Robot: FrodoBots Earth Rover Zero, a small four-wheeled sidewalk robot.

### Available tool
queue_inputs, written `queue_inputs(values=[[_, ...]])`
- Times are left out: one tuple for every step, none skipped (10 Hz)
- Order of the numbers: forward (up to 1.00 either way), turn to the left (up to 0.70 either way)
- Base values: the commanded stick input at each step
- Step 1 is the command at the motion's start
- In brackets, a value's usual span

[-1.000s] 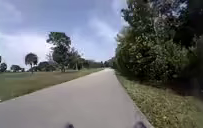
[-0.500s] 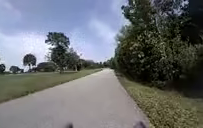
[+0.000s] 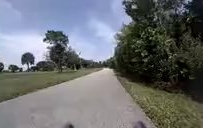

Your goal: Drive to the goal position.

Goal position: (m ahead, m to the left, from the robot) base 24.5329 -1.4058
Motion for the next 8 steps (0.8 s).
queue_inputs(values=[[0.70, 0.00], [0.70, 0.00], [0.70, 0.00], [0.70, 0.00], [0.70, 0.00], [0.70, 0.00], [0.70, 0.00], [0.70, 0.00]])
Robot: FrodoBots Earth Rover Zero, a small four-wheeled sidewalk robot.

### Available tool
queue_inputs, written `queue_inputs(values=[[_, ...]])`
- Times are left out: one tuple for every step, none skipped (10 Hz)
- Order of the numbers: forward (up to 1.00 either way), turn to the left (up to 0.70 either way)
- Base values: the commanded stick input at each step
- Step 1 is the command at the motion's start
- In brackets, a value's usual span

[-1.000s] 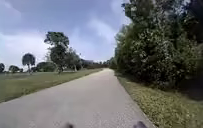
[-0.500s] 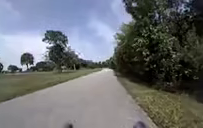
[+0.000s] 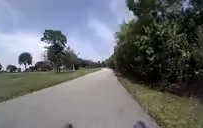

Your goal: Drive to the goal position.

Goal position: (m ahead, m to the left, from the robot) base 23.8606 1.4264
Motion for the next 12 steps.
queue_inputs(values=[[0.70, 0.00], [0.70, 0.00], [0.70, 0.00], [0.70, 0.00], [0.70, 0.00], [0.70, 0.00], [0.70, 0.00], [0.70, 0.00], [0.70, 0.00], [0.70, 0.00], [0.70, 0.00], [0.70, 0.00]])
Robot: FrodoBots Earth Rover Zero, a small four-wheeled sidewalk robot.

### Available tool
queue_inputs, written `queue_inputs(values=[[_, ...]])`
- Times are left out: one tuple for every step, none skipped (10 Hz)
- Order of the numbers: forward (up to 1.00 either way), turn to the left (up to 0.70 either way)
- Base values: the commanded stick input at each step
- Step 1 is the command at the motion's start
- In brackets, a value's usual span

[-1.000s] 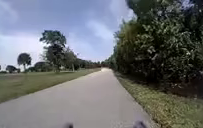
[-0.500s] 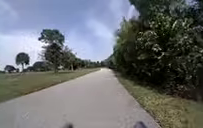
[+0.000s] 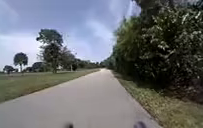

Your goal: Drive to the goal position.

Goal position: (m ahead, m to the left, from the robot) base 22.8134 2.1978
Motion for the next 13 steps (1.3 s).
queue_inputs(values=[[0.70, 0.00], [0.70, 0.00], [0.70, 0.00], [0.70, 0.00], [0.70, 0.00], [0.70, 0.00], [0.70, 0.00], [0.70, 0.00], [0.70, 0.00], [0.70, 0.00], [0.70, 0.00], [0.70, 0.00], [0.70, 0.00]])
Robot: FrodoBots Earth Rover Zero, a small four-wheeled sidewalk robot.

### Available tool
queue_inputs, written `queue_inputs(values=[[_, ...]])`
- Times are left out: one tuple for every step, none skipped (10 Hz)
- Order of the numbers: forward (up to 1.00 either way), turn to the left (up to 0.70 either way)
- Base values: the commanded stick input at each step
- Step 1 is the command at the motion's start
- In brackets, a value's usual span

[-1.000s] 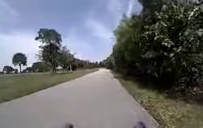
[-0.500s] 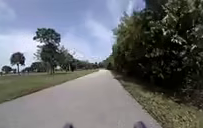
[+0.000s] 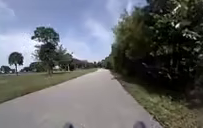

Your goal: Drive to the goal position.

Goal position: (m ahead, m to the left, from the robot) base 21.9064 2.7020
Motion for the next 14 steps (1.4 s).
queue_inputs(values=[[0.70, 0.00], [0.70, 0.00], [0.70, 0.00], [0.70, 0.00], [0.70, 0.00], [0.70, 0.00], [0.70, 0.00], [0.70, 0.00], [0.70, 0.00], [0.70, 0.00], [0.70, 0.00], [0.70, 0.00], [0.70, 0.00], [0.70, 0.00]])
